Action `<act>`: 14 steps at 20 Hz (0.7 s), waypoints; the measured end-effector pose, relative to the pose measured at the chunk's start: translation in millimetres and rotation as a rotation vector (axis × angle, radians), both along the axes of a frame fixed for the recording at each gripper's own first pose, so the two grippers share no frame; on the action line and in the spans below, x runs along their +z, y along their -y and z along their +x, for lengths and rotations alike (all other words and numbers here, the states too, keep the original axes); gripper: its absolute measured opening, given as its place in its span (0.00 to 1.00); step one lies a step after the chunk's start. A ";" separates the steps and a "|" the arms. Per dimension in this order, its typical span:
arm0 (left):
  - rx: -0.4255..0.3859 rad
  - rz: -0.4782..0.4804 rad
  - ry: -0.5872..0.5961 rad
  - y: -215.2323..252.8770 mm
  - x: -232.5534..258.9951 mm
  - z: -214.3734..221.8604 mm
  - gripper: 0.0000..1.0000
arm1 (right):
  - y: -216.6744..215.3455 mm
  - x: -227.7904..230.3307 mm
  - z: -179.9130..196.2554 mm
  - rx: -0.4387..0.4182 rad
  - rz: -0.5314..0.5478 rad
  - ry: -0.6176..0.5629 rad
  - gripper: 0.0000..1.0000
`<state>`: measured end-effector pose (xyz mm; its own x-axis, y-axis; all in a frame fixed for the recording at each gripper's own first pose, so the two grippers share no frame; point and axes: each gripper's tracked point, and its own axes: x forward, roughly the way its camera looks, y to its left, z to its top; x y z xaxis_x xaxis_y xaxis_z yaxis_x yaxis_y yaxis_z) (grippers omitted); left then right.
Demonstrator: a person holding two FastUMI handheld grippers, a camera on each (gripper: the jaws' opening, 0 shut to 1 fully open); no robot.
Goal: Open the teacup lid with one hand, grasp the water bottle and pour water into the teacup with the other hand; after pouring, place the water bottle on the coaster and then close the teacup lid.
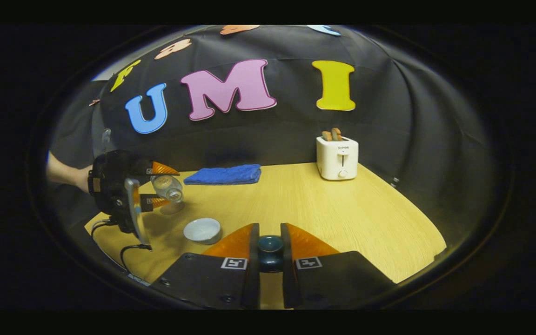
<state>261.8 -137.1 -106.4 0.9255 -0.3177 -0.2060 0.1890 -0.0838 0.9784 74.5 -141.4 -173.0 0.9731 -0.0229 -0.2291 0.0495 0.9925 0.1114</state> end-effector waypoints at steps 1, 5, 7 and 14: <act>0.015 -0.096 -0.040 -8.4 -0.2 -2.8 0.73 | -4.5 3.9 5.1 0.009 -0.010 0.002 0.20; 0.040 -0.492 -0.130 -38.5 19.3 -18.0 0.73 | -25.8 16.4 27.6 0.051 -0.033 0.020 0.23; 0.031 -0.681 -0.164 -61.2 25.5 -27.2 0.73 | -27.2 24.2 37.5 0.044 -0.049 0.032 0.23; 0.043 -1.489 -0.377 -85.5 55.9 14.4 0.73 | -69.6 22.8 68.4 0.055 -0.041 0.033 0.26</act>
<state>276.2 -51.6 -50.5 0.9076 -0.4171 0.0474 0.4140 0.9081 0.0636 142.9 -71.8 -150.2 0.9802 0.0220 -0.1966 -0.0080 0.9974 0.0717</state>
